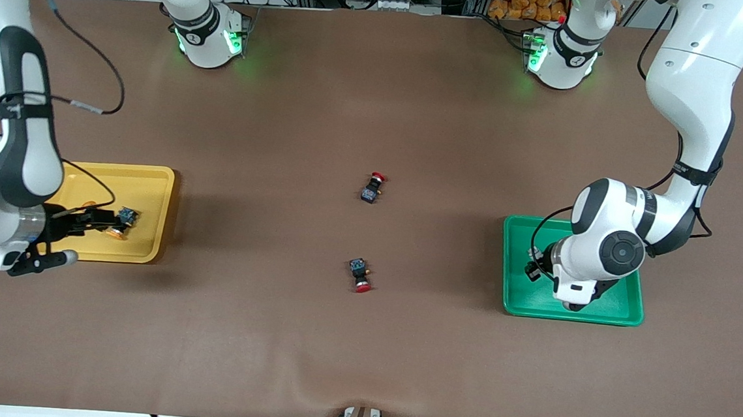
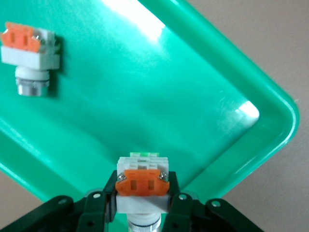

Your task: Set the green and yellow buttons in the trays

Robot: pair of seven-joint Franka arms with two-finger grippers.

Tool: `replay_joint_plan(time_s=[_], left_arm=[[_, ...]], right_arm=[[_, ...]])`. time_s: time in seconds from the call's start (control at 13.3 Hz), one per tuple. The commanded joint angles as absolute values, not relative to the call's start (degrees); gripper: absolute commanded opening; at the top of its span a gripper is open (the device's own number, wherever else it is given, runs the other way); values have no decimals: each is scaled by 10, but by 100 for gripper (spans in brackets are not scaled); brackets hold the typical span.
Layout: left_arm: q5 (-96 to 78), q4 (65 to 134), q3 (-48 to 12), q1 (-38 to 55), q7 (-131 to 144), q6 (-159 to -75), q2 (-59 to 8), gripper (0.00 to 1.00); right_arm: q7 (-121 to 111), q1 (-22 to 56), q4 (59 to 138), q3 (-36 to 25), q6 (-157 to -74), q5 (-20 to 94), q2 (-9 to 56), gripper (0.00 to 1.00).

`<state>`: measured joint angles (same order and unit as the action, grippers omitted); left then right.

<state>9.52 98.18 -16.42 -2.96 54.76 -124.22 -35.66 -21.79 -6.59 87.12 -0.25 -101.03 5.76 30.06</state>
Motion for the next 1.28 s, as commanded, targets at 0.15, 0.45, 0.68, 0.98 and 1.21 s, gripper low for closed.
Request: replay_joint_plan(time_s=[0.15, 0.45, 0.68, 0.98, 1.21], left_arm=[[98, 993, -172, -33, 527, -1252, -325, 100], [95, 988, -187, -32, 530, -1250, -295, 100], [96, 977, -200, -30, 530, -1220, -281, 100], [97, 963, -200, -34, 506, -1183, -258, 100], [84, 944, -216, -35, 481, -1103, -205, 100]], right_arm=[[-125, -26, 928, -6, -966, 52, 177, 100], [-40, -8, 928, -6, -921, 52, 95, 100], [-45, 7, 923, -10, -912, 38, 39, 100], [-40, 7, 917, -9, -868, 29, -2, 100], [-36, 7, 915, -7, -852, 29, -20, 100]])
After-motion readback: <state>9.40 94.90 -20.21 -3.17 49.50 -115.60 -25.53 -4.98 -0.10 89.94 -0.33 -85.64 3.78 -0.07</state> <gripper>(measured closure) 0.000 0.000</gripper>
